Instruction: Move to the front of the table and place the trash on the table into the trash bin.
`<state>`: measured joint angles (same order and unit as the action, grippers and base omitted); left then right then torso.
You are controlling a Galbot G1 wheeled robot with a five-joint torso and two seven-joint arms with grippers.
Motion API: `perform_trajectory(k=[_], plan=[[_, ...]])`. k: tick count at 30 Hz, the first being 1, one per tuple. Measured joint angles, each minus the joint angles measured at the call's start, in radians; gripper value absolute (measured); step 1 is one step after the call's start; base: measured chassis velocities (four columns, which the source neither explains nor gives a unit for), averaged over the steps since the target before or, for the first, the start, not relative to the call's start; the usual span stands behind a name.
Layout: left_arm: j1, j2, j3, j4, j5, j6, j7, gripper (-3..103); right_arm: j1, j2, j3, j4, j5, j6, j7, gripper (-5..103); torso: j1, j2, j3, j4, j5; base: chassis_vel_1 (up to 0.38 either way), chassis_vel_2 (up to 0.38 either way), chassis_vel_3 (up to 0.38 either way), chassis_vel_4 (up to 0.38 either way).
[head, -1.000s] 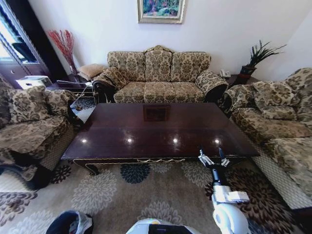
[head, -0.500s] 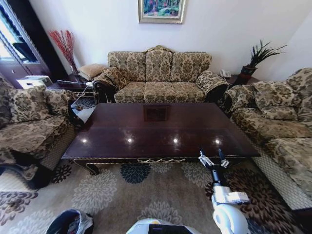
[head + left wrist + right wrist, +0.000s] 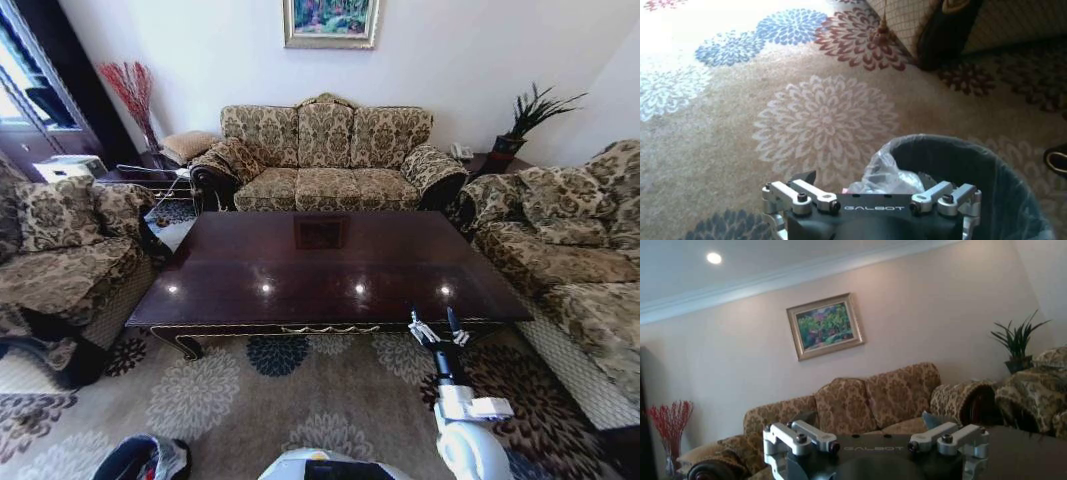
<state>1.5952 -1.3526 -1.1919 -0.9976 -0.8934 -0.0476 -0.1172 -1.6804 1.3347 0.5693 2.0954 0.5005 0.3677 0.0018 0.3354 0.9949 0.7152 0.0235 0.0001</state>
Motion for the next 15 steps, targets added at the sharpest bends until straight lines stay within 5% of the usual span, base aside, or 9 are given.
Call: perform_trajectory(k=[9,15], plan=[[0.040,-0.022,-0.017,-0.103,-0.006,-0.001,0.010,100,0.013,-0.005,0.001,-0.010,0.016,0.008,0.000,100,0.000,0.000,0.000,-0.0002,-0.0003,0.000,0.000,0.000,0.000],[0.104,-0.068,-0.015,-0.360,-0.013,-0.069,0.101,100,0.005,-0.005,0.006,-0.001,0.010,-0.005,0.004,100,0.000,0.000,0.000,0.0000,-0.0003,0.000,0.000,0.000,0.000]])
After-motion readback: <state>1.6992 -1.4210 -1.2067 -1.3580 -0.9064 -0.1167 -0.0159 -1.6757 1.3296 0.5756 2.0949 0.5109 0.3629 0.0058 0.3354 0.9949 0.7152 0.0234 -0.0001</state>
